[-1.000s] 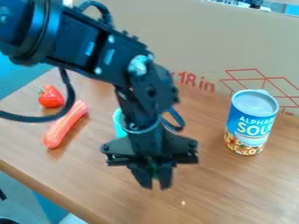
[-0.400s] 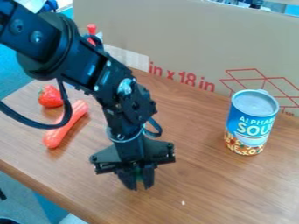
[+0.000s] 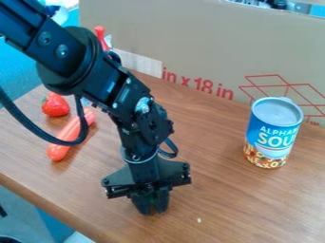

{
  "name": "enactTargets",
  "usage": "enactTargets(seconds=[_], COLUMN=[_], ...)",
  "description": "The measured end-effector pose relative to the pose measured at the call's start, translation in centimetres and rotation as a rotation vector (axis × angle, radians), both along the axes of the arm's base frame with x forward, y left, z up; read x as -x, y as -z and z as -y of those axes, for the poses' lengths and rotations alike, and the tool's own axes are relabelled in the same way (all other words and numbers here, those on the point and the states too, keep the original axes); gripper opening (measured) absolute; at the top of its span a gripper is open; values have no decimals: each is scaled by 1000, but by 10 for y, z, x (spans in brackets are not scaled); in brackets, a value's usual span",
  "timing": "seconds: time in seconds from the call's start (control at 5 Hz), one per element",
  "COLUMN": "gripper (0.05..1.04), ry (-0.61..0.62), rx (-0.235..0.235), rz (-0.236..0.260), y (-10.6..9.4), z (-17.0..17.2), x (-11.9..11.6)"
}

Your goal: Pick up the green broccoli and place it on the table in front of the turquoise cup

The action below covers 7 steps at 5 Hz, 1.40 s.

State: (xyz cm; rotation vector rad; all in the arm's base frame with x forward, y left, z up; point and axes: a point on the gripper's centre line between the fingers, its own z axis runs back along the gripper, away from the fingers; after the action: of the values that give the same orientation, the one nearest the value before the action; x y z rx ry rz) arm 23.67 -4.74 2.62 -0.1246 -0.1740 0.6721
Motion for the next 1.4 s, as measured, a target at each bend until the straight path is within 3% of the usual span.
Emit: enactTargets(seconds=[0.2,0.4,0.6,0.8,1.0,1.2,1.4], gripper=[598,906,1009,1005,1002,1001,1001], ry=[-34,-47,-25,45,287,537,637], rx=[9,16,23,41,13,29,-38], rz=[-12,18,125,130,57,-123,-196], y=[-1,-13,-41,-61,-93,-108,-124], z=[4,9,22,37,63,81,83], x=[4,4,9,24,35,43,54])
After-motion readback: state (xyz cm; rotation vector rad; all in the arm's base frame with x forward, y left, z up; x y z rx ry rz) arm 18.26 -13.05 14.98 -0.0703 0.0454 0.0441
